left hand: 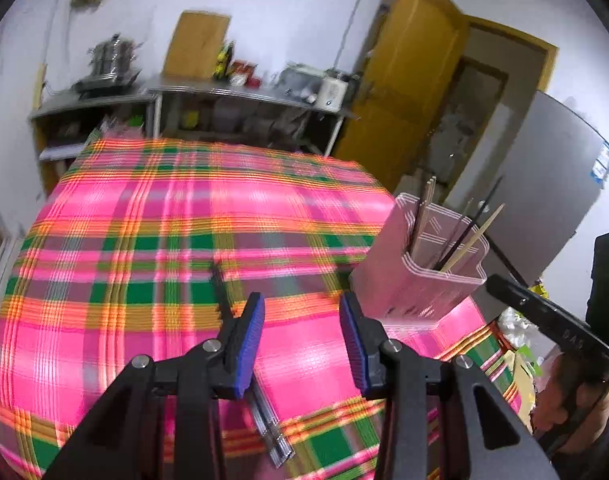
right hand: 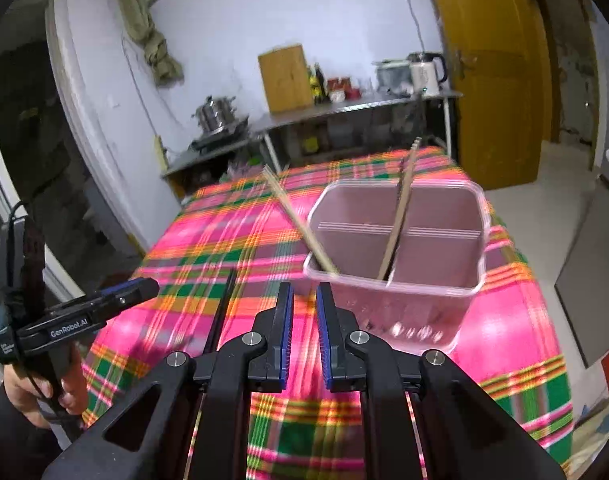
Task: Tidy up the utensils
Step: 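Move the open right tool back to the chopstick pile, then close the right tool on a black chopstick in the pile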
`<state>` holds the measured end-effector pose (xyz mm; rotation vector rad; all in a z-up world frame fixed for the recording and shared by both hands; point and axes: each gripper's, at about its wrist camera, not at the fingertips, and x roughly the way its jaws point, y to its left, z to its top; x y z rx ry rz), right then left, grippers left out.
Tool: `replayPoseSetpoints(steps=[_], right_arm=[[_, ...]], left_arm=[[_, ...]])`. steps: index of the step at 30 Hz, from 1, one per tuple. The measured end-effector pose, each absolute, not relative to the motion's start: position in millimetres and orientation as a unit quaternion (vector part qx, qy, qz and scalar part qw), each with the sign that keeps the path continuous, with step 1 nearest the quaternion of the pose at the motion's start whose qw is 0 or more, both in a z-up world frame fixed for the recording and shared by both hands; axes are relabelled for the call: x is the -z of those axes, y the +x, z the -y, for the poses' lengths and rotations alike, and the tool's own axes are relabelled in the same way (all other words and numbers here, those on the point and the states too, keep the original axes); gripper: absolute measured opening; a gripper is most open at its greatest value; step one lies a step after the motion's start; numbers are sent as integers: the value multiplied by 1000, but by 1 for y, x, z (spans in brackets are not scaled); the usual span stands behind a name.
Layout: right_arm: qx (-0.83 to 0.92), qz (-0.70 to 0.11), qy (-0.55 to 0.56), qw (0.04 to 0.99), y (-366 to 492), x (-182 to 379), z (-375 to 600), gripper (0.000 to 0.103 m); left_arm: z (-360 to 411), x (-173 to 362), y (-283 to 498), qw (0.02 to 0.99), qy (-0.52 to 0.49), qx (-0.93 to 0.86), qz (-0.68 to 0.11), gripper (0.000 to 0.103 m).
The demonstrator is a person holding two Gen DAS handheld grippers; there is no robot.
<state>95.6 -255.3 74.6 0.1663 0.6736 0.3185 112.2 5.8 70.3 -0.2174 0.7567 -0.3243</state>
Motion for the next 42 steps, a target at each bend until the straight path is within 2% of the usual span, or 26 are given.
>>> replayPoseSetpoints(steps=[9,25,31,36,42], right_arm=[[-190,-374,52,906,93,-38,214,12],[-202,-418,41,885,108,-8,192,12],[-206,-425,37,881,115,-2,185,12],[-217,-433,34,875,123,7,170,12],[-237,-446,25,863,141,22,139,12]], left_arm=[[-27,-14,102,895,-115,112,-417,40],[-7,35,144,878,-97,90,-460,40],[-14,37,143,884,-83,76,-453,31],[-35,40,137,886,-94,57,-450,16],[-51,41,132,889,-95,34,-446,16]])
